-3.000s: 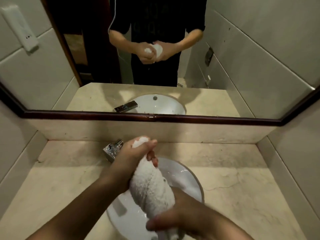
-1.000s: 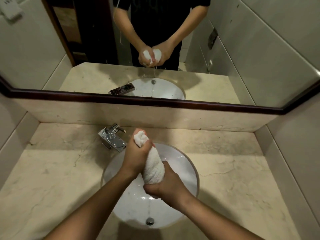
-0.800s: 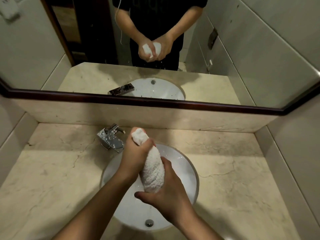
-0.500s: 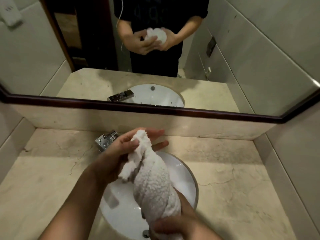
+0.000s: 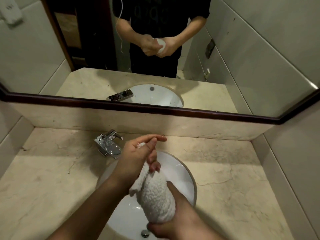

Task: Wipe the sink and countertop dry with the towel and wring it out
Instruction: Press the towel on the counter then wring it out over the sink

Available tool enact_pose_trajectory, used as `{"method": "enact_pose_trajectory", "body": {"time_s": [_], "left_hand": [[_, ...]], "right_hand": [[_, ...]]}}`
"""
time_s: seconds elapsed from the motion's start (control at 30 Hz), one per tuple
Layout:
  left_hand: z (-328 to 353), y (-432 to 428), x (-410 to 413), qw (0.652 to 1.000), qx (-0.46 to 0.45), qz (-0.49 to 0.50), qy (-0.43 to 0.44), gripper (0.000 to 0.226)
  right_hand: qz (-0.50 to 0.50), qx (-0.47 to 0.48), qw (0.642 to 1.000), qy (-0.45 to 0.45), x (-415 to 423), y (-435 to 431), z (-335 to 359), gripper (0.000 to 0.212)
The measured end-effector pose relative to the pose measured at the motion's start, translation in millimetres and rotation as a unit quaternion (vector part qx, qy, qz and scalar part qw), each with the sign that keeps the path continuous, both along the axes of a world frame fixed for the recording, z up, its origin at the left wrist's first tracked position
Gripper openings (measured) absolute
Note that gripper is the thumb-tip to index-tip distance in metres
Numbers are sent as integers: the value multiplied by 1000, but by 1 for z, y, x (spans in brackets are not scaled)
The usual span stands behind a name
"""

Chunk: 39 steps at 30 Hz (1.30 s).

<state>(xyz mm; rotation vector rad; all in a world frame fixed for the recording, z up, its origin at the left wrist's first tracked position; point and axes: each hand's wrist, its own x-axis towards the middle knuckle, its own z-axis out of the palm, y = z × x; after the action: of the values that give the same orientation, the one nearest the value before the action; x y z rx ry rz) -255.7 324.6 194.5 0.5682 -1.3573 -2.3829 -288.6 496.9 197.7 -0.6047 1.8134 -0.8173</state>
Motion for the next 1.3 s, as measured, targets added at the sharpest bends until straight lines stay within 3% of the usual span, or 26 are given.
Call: {"method": "enact_pose_trajectory", "body": {"time_s": [0.03, 0.1, 0.3, 0.43, 0.7, 0.8, 0.9, 1.03, 1.07, 1.2, 1.3], "left_hand": [[-9, 0, -3, 999, -21, 29, -21, 21], [-32, -1, -9, 994, -56, 60, -70, 20], [-98, 6, -23, 962, -137, 139, -191, 22], [-122, 15, -24, 945, -141, 171, -242, 24], [-133, 28, -18, 939, -124, 170, -274, 27], [-128, 26, -18, 958, -86, 106, -250, 26], [-104, 23, -19, 983, -51, -24, -174, 35], [-82, 23, -18, 984, -3, -50, -170, 115], [-75, 32, -18, 981, -11, -70, -183, 122], [-58, 91, -30, 967, 11, -171, -191, 98], [-43, 132, -56, 982, 39, -72, -169, 97]], "right_hand": [[-24, 35, 995, 86, 0, -4, -6, 64], [-49, 80, 990, 109, 10, -12, -30, 59], [-102, 118, 979, 129, 10, -14, -73, 57], [-123, 135, 972, 150, 17, -10, -90, 56], [-121, 149, 967, 169, 27, 0, -106, 58], [-126, 137, 971, 153, 24, 7, -98, 55], [-149, 116, 969, 160, 13, 30, -86, 66], [-253, 54, 959, 113, -14, 59, -63, 78], [-278, 27, 957, 81, -21, 65, -58, 77], [-300, -82, 950, 39, -44, 94, -36, 62], [-287, -132, 949, 14, -63, 119, -15, 42]]}}
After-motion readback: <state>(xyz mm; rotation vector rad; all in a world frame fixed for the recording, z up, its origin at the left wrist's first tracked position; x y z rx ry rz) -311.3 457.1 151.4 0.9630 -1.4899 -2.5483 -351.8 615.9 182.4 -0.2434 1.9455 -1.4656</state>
